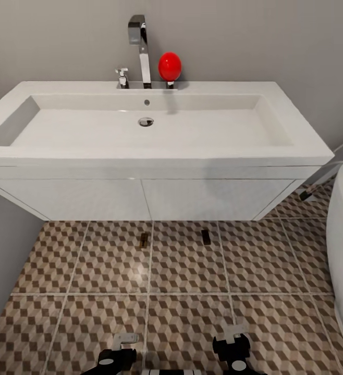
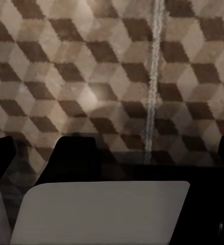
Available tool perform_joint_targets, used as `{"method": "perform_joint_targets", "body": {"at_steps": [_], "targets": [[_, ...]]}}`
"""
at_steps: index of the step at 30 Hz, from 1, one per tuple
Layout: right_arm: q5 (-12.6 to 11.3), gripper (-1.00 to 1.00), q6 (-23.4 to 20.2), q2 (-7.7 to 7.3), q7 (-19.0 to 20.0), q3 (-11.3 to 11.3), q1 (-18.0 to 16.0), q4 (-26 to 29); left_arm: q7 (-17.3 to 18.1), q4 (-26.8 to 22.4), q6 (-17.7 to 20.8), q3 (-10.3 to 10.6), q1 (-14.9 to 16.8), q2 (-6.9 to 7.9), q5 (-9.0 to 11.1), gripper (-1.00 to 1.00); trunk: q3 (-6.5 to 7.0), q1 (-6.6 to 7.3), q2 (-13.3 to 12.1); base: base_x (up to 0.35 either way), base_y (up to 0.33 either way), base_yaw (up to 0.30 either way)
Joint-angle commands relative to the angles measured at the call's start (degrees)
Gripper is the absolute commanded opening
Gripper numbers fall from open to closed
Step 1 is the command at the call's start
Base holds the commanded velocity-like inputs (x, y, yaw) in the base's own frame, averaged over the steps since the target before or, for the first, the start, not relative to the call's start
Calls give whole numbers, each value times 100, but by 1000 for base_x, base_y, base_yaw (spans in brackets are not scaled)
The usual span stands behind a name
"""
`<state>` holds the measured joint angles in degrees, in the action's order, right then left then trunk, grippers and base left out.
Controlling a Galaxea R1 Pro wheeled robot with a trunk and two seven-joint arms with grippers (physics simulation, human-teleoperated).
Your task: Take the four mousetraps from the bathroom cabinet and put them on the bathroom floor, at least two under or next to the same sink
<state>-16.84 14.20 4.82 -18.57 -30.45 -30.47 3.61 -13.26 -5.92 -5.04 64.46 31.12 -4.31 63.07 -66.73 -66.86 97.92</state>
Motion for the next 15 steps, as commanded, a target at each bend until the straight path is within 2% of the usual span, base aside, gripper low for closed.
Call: {"method": "perform_joint_targets", "body": {"at_steps": [1,9,15], "targets": [[-57,100,21,1,-15,-49,-3,-6,-28,-5,-15,49,1,1,48,100,16,23,-40,0,0,0],[-66,100,15,0,-15,-49,4,-13,-28,-2,-15,49,-75,0,54,100,161,199,-361,0,0,-10],[-79,100,13,-10,-15,-49,11,-17,-28,12,-21,43,-217,7,56,100,287,330,-602,0,0,-152]]}}
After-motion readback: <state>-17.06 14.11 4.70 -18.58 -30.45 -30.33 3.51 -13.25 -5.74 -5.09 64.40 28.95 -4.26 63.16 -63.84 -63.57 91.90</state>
